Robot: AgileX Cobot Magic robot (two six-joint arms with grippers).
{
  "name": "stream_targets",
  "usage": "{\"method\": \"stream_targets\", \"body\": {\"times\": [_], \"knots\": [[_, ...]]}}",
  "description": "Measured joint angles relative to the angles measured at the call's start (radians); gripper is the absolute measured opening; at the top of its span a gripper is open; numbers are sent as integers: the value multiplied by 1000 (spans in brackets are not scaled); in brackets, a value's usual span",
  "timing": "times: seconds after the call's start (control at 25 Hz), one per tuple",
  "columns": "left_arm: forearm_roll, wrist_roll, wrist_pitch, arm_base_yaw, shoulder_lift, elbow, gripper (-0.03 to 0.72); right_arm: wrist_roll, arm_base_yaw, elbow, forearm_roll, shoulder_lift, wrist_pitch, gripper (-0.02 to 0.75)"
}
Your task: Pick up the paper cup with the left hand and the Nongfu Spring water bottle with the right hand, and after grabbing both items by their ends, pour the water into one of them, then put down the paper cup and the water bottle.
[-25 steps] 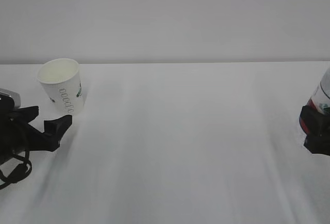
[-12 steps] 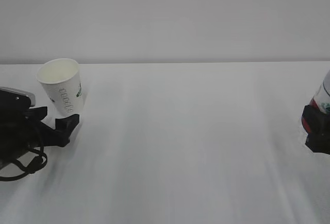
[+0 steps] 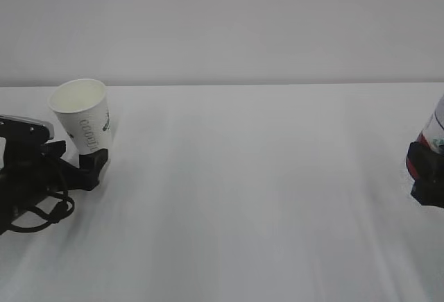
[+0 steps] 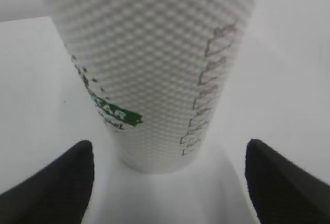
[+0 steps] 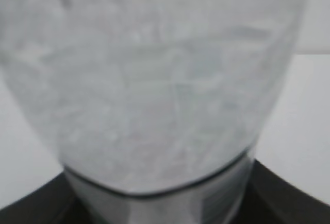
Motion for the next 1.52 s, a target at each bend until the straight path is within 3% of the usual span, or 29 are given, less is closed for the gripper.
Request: {"method": "stream_targets", "body": {"times": [1.52], "knots": [[-4, -30, 0, 0, 67, -184, 690, 0, 0, 0, 0, 0, 0, 449]]}}
